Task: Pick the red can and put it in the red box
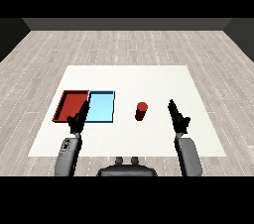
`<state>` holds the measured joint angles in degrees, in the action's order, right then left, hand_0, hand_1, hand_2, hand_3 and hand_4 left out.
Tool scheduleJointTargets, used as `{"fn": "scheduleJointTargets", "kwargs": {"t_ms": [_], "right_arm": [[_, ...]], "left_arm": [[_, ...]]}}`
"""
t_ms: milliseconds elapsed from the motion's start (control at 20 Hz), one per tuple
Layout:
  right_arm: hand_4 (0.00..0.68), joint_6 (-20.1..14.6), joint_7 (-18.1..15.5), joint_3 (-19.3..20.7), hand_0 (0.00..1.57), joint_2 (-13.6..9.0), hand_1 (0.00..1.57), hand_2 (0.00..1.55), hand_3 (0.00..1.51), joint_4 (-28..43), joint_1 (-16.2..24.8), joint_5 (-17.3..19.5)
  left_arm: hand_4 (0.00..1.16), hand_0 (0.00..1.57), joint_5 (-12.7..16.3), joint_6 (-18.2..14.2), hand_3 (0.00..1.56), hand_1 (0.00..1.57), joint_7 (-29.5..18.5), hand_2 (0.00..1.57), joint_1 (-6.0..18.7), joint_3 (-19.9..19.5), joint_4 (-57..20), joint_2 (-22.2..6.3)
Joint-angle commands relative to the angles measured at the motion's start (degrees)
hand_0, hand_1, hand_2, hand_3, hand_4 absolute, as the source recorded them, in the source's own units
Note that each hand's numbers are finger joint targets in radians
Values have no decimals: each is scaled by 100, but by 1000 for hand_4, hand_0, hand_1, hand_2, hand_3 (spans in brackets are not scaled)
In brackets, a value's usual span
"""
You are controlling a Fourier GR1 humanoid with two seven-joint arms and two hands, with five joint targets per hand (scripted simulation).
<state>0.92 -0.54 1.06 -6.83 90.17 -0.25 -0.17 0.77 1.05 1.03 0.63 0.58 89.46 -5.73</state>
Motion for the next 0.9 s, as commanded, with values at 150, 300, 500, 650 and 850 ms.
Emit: {"fn": "scheduleJointTargets", "kwargs": {"t_ms": [150,300,500,650,850], "right_arm": [[0,-106,123,-5,0,187,0,0,0,-91,-30,197],[0,202,-762,-37,0,472,0,0,0,172,-281,-349],[0,647,-1279,253,0,217,0,0,0,-155,-187,-649],[0,568,-1137,48,0,356,0,0,0,230,-3,-570],[0,657,-1471,304,0,303,0,0,0,-531,-499,-654]], "left_arm": [[0,0,-177,-108,0,0,-92,0,-77,-158,41,67],[0,0,29,-237,0,0,-1278,0,331,-317,428,283],[0,0,13,-115,0,0,-1873,0,-231,-296,575,286],[0,0,289,196,0,0,-2817,0,319,-753,-839,158],[0,0,72,9,0,0,-2376,0,-57,-361,33,336]]}}
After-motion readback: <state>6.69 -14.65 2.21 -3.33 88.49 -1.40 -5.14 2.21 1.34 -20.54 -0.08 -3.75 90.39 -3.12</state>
